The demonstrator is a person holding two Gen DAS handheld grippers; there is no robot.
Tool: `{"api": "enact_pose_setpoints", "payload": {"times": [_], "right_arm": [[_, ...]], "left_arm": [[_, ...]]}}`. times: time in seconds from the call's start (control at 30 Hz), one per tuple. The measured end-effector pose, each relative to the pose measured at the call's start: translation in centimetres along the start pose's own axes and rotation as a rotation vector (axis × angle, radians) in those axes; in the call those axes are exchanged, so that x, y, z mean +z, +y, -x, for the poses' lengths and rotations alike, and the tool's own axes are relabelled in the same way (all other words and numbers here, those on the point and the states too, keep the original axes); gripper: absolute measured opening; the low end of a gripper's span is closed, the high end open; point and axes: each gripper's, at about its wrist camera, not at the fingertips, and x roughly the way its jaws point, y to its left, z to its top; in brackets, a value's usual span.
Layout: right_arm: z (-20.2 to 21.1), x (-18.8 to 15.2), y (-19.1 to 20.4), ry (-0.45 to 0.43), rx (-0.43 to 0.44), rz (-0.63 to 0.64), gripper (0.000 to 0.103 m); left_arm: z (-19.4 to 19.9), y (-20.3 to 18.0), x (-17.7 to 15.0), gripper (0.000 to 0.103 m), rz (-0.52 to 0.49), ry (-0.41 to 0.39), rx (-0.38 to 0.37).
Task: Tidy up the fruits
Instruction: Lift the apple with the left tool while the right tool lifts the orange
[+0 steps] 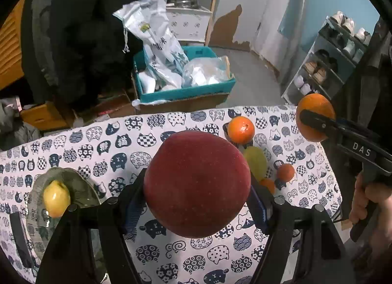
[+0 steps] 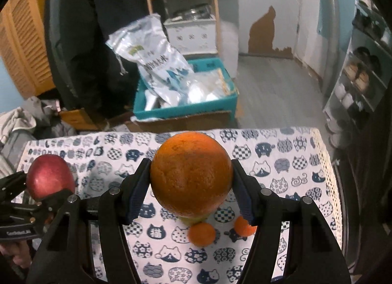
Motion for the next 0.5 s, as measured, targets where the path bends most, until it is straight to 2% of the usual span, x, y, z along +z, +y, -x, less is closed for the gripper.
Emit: {"api": "enact_pose_setpoints", "payload": {"times": [0.5], "right_arm": [[4.3, 1.8, 5.2, -0.087, 0.088, 0.079, 0.064]], "left_arm": [[5.8, 2.5, -0.7, 0.075, 0.031, -0.086, -0.001]]}}
